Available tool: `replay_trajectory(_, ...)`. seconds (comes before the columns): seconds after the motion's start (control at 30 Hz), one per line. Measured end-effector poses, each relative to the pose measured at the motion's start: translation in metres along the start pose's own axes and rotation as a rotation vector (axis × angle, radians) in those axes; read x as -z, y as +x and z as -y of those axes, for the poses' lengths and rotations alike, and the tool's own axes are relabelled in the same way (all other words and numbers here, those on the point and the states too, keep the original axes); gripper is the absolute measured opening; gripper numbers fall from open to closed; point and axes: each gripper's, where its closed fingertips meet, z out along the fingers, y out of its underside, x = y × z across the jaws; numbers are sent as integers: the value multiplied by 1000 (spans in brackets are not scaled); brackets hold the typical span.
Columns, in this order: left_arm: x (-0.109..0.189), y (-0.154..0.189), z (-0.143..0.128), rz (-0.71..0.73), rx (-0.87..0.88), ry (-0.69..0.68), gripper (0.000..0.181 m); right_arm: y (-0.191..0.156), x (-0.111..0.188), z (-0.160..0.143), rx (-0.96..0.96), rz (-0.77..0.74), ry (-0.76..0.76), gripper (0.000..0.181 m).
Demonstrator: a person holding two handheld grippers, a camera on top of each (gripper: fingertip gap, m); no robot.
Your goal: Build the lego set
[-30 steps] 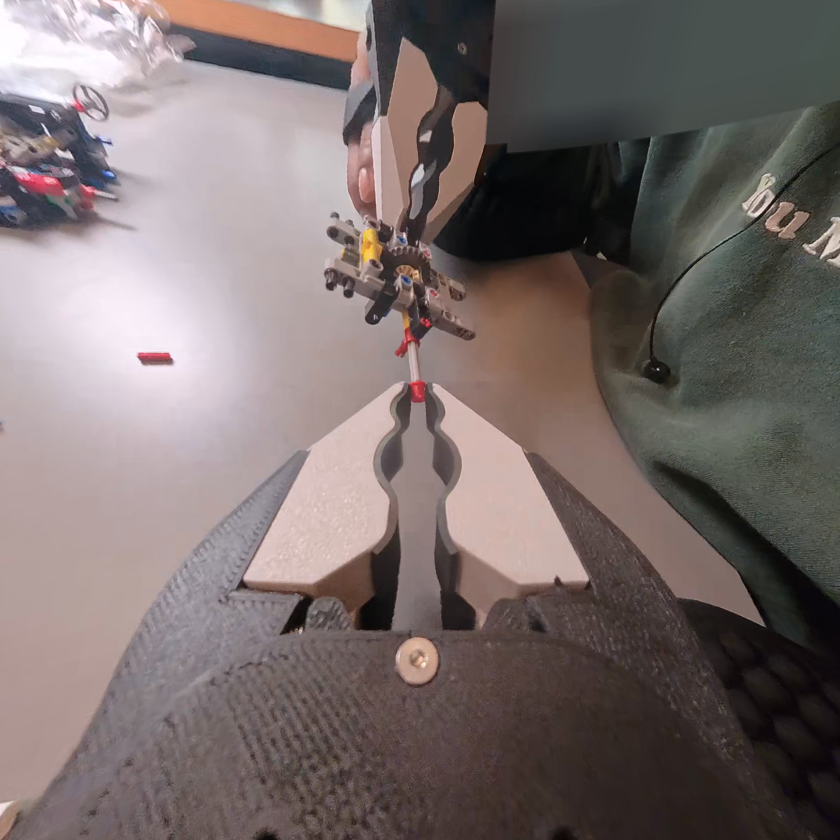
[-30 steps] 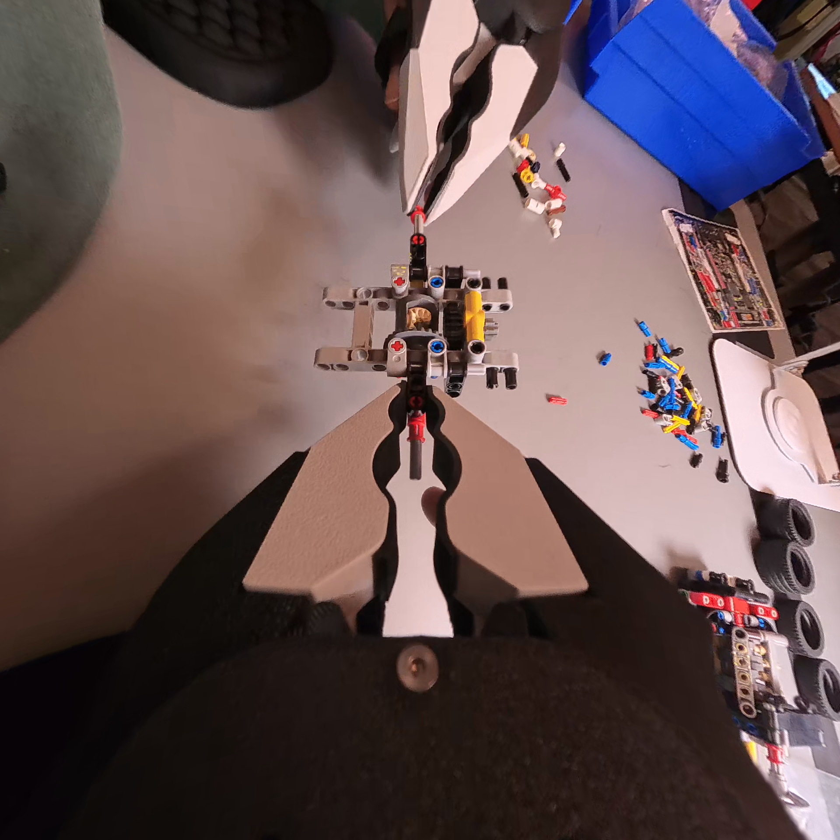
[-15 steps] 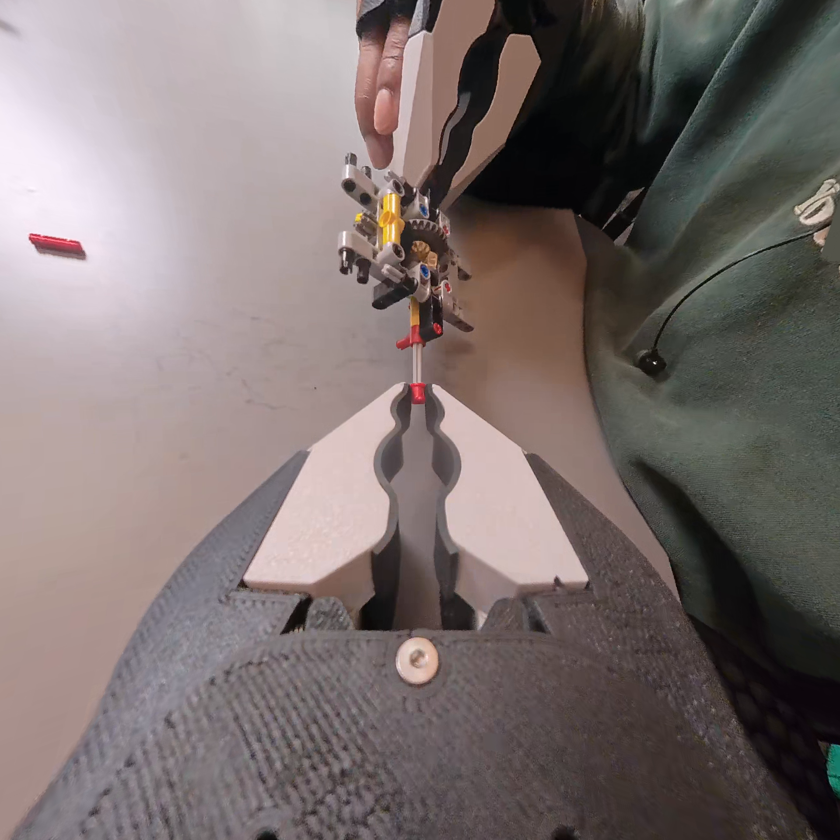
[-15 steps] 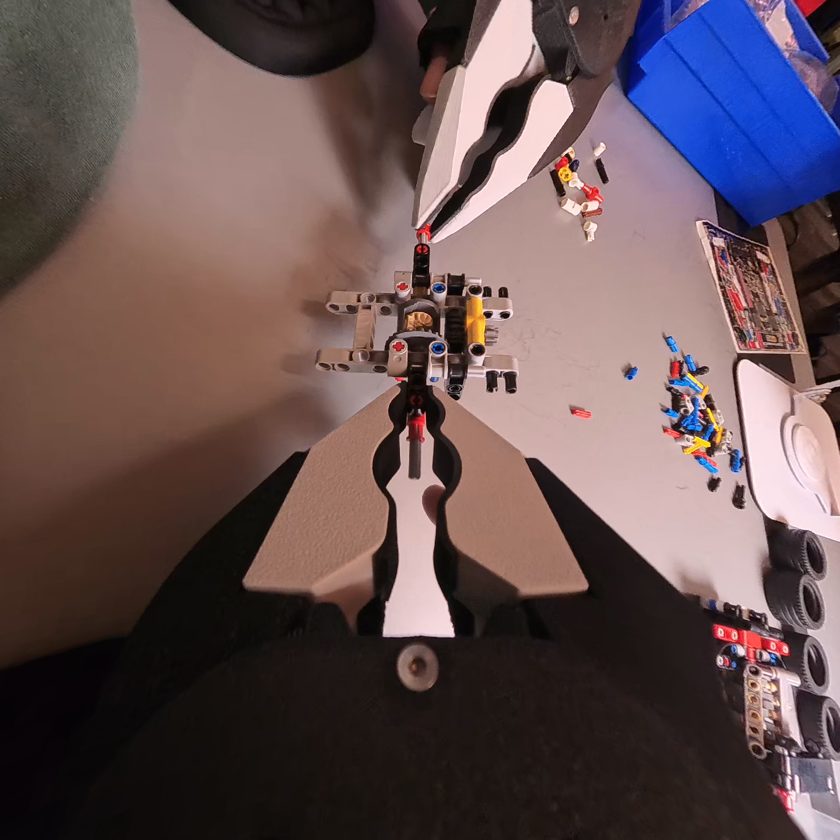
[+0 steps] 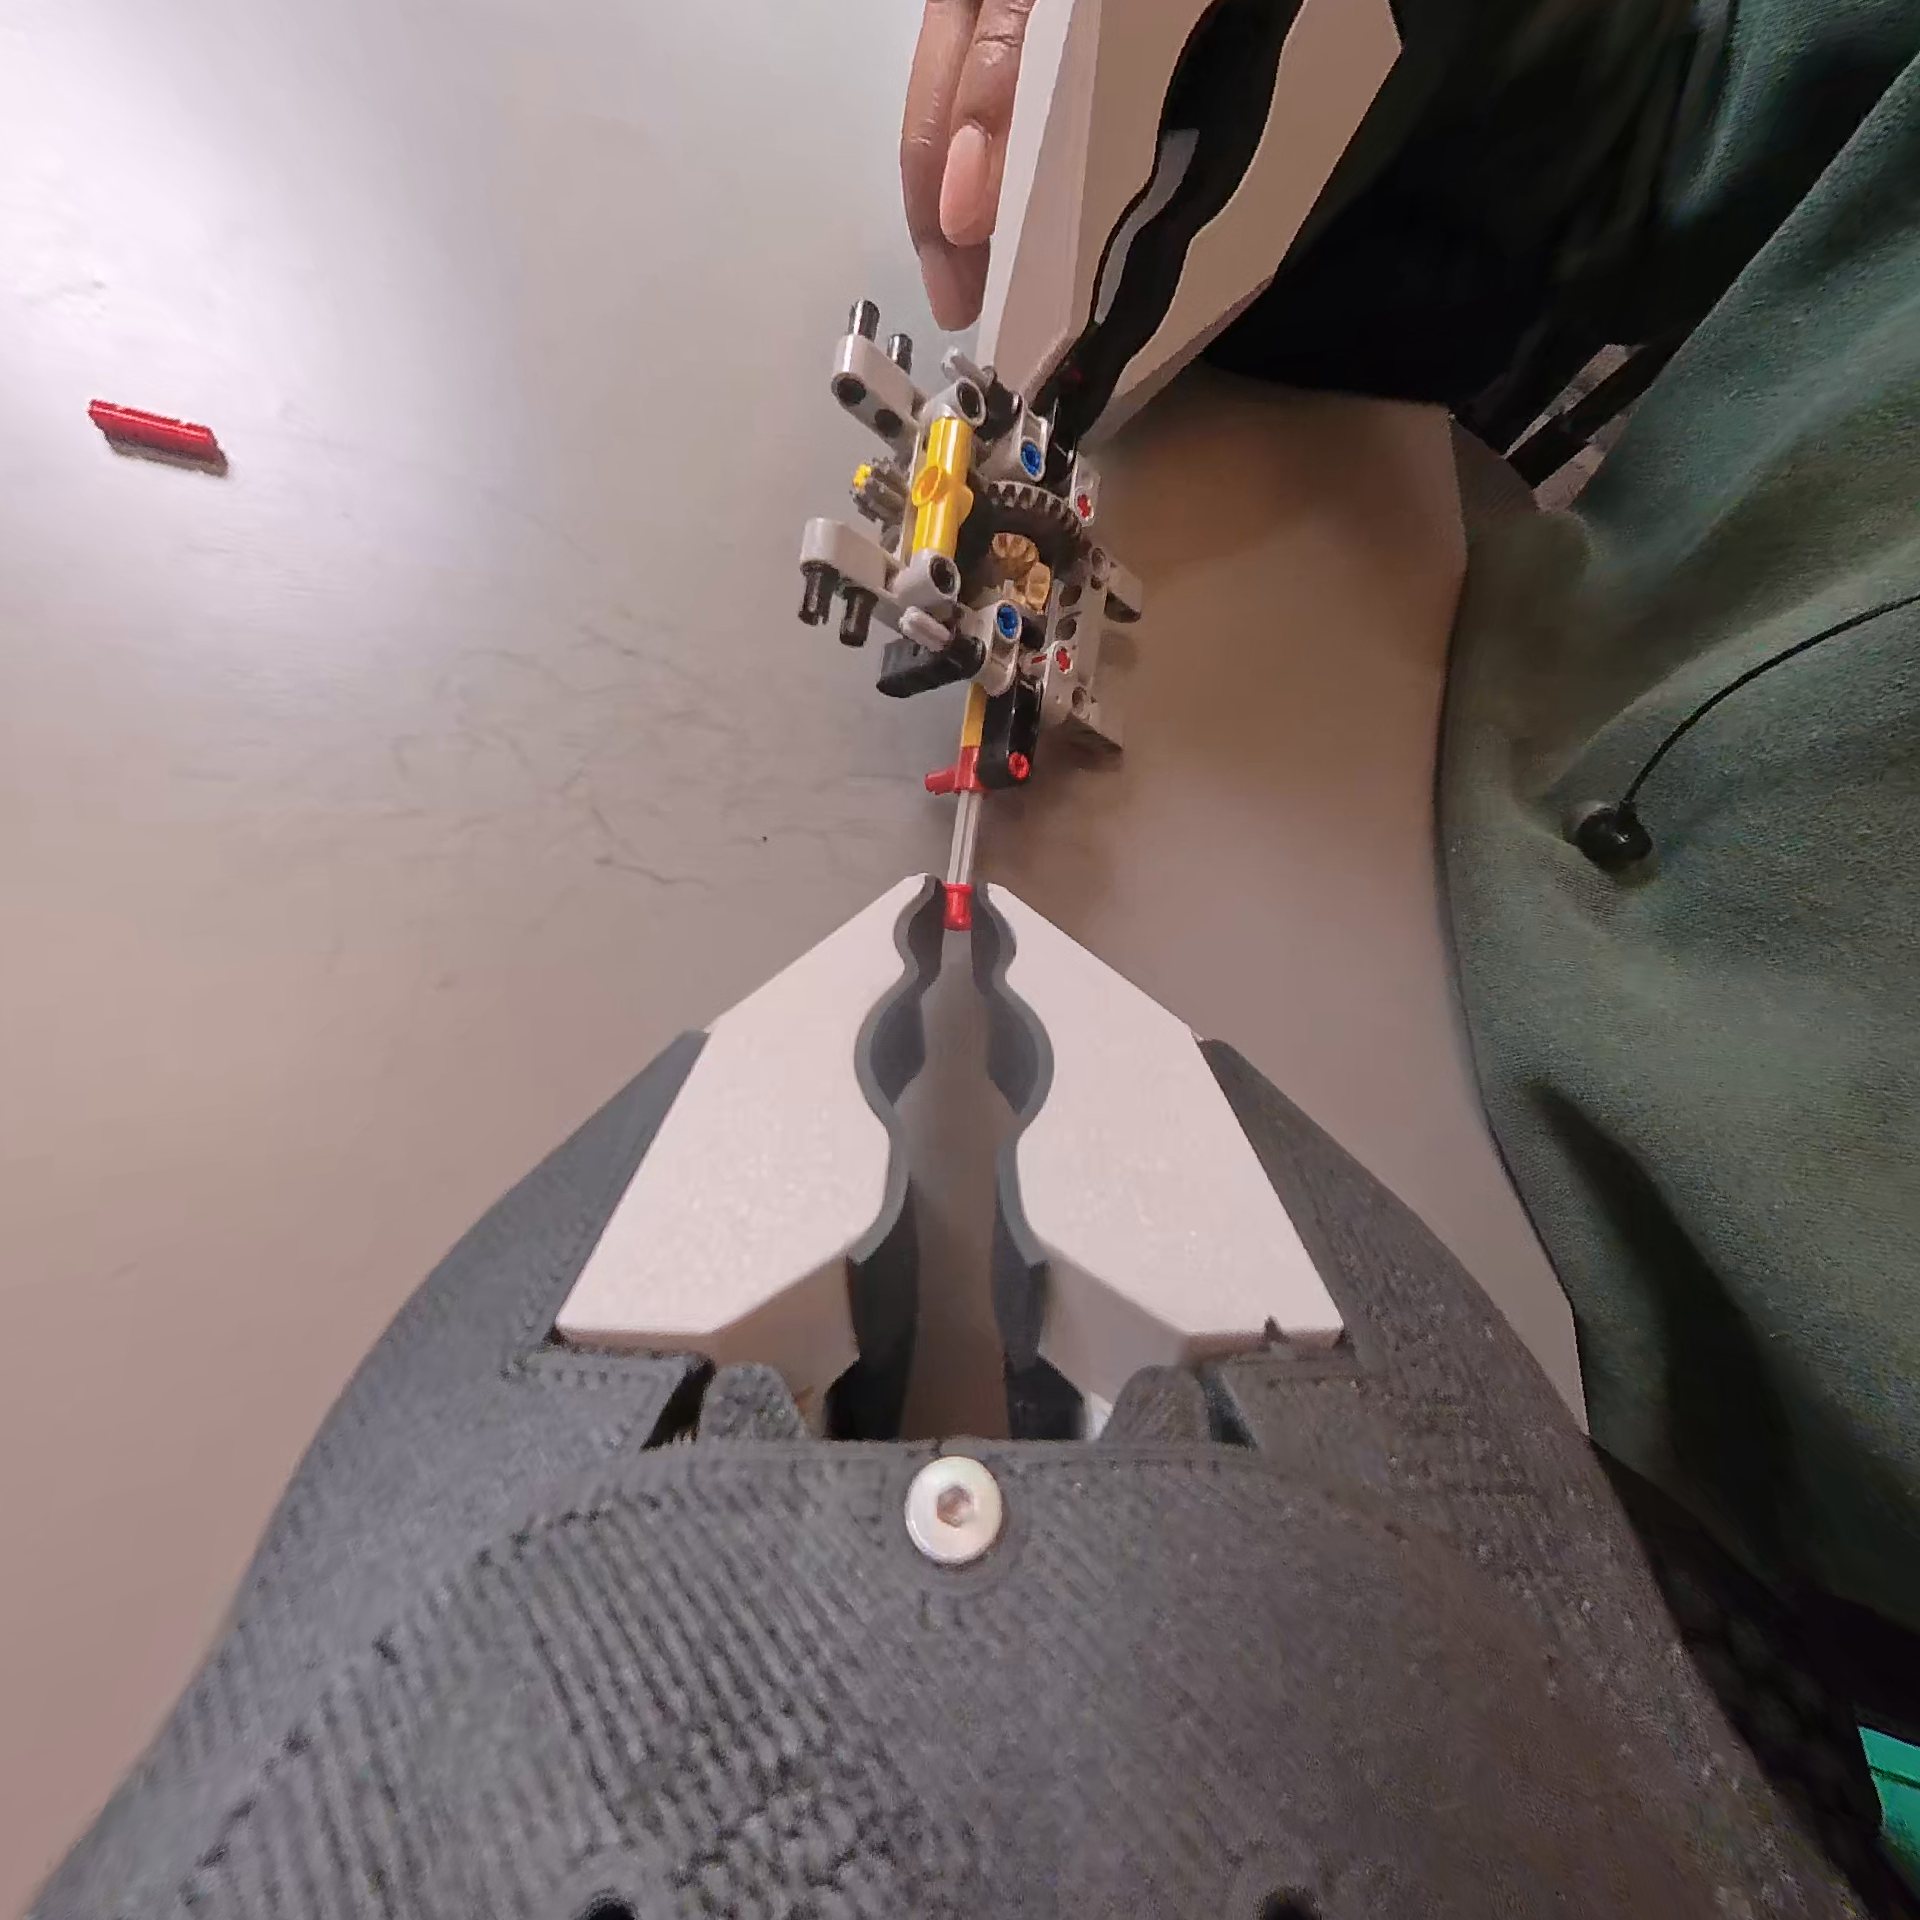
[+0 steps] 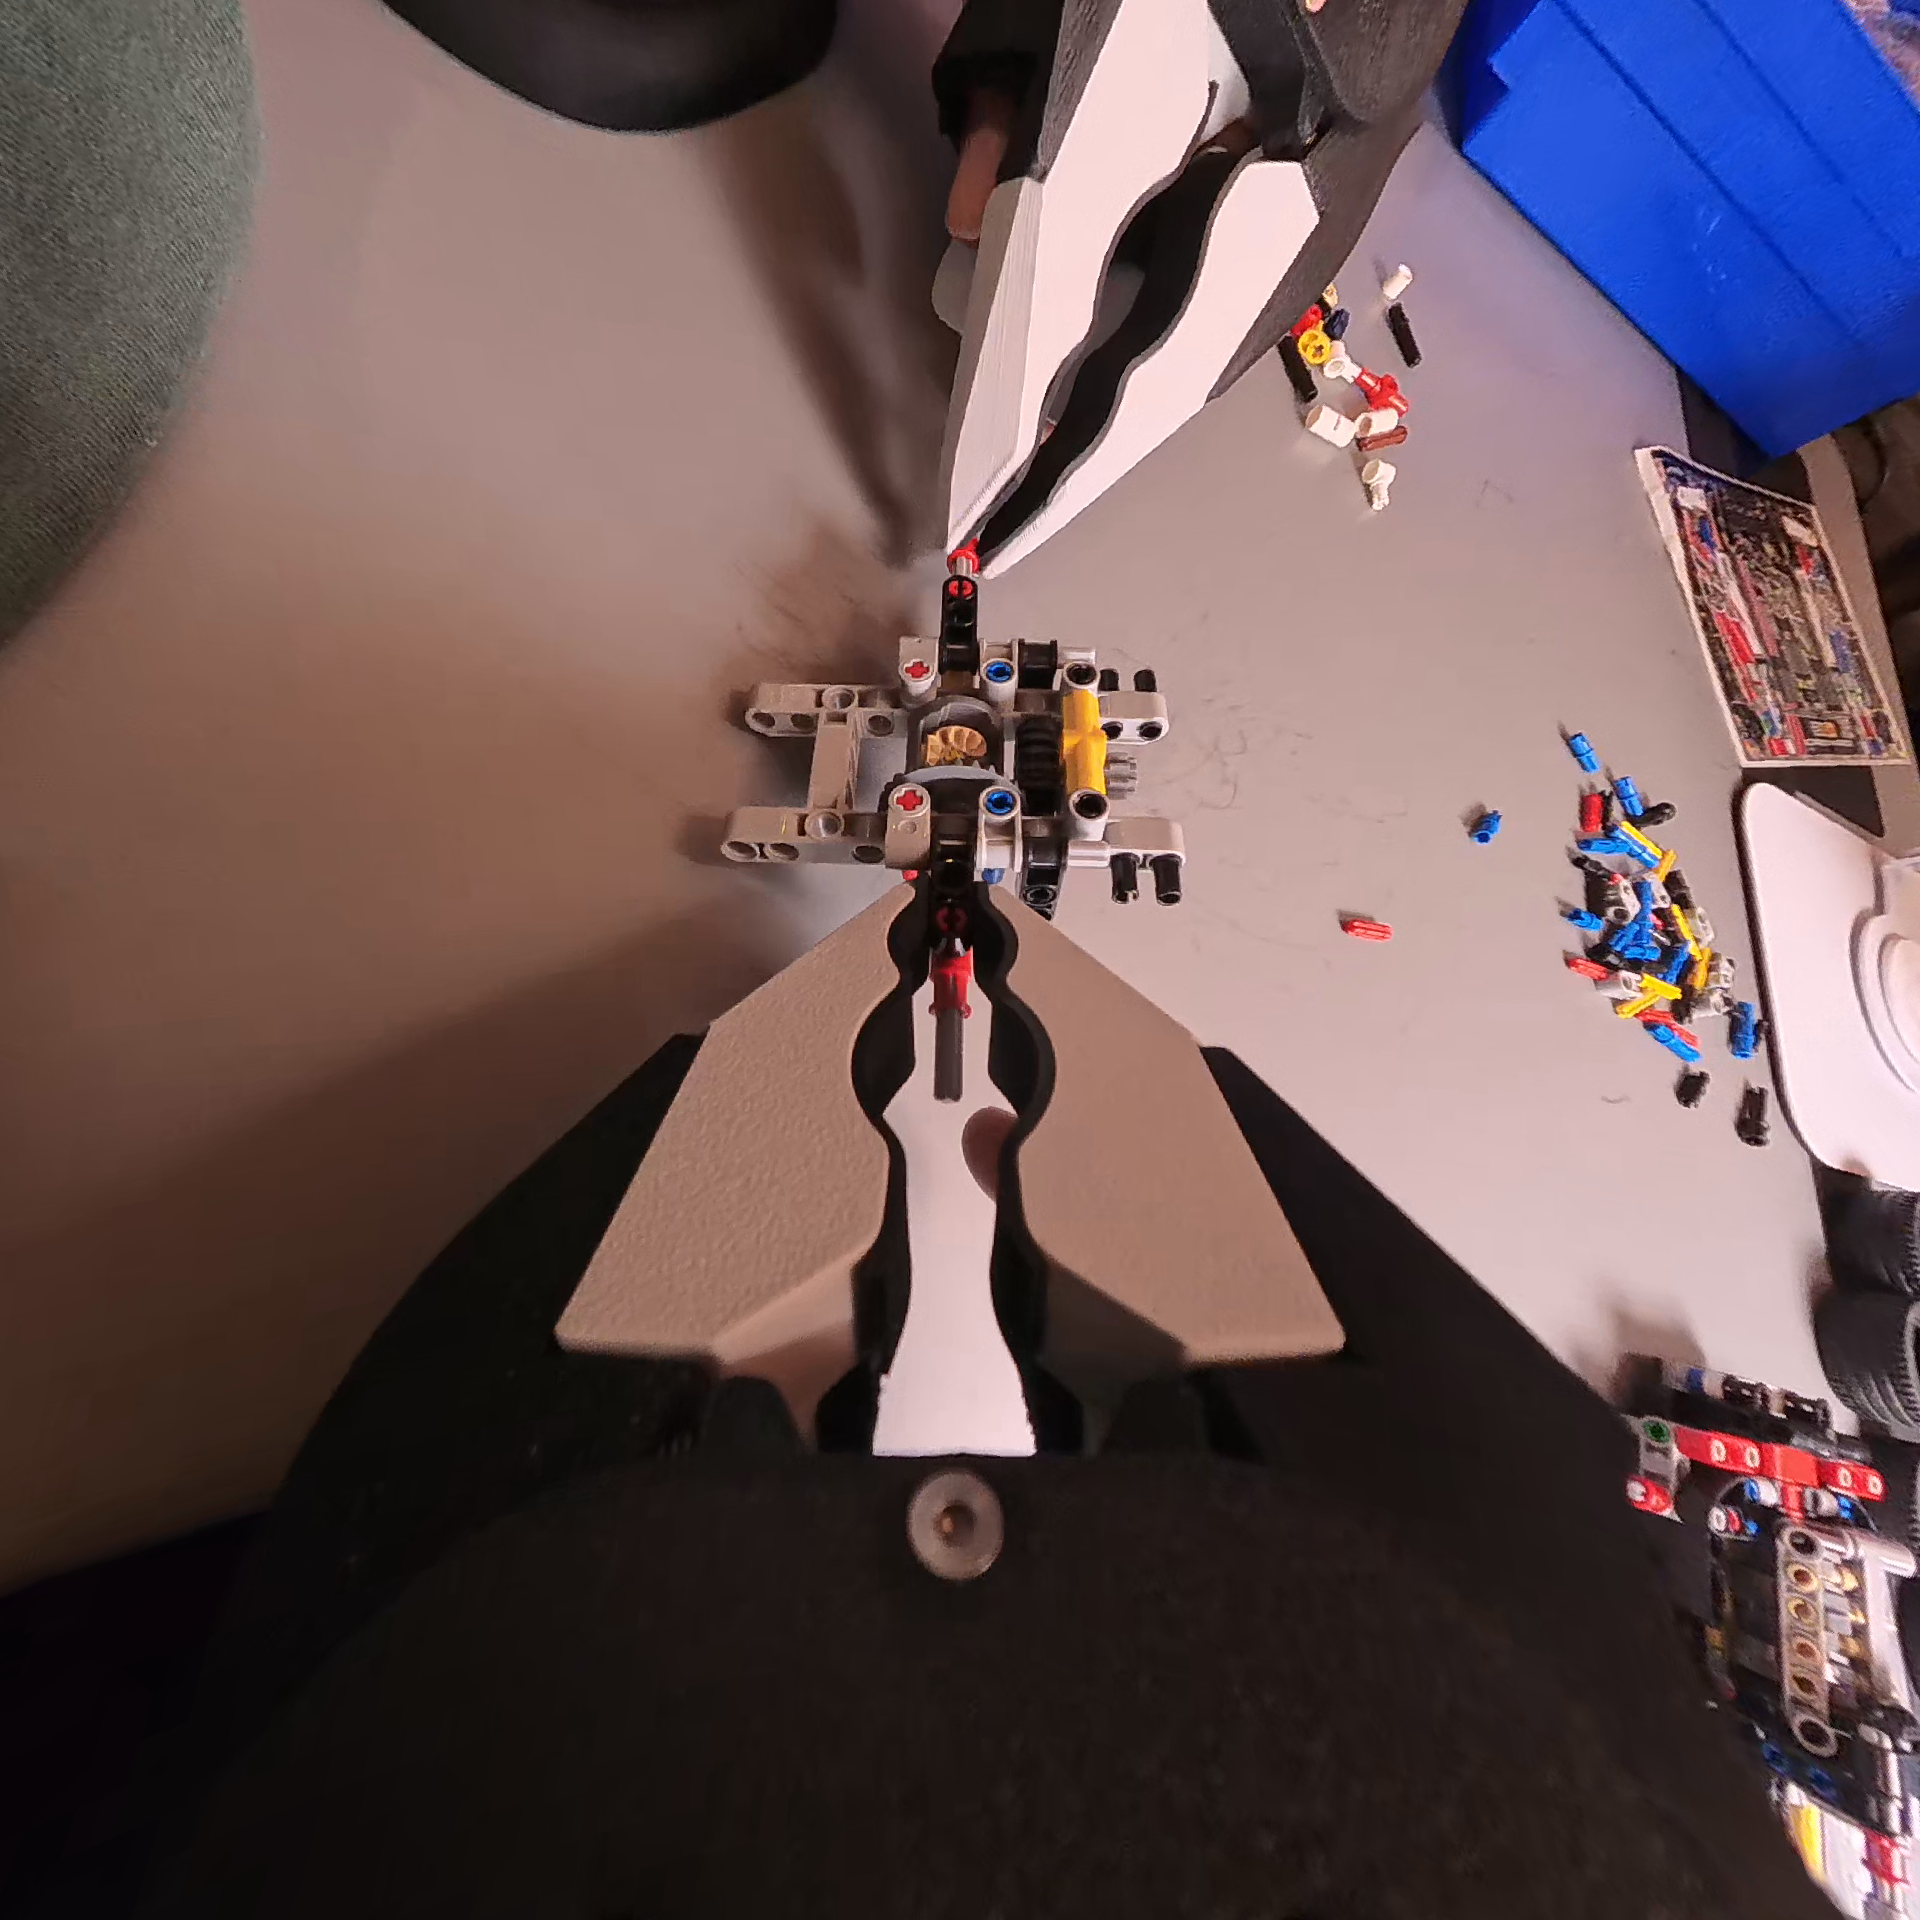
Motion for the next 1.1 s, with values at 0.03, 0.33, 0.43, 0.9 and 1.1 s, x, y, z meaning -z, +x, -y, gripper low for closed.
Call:
replay_trajectory(0.03, 0, -1, 0, 8, 3, -3, 2, 0, 0, 0, -1, -2, -3, 5)
replay_trajectory(0.33, -11, 5, 6, 28, -17, -32, 1, -7, -7, 4, 0, 14, -6, 4)
replay_trajectory(0.43, -10, 0, 6, 65, -33, -57, 2, -3, -9, 3, -14, -2, -15, 5)
replay_trajectory(0.9, -3, -7, 6, 208, -174, -8, 14, 3, -10, -7, -84, -2, 53, 5)
replay_trajectory(1.1, -6, -8, 6, 242, -203, -14, 3, 2, -12, -7, -64, -15, 48, 6)
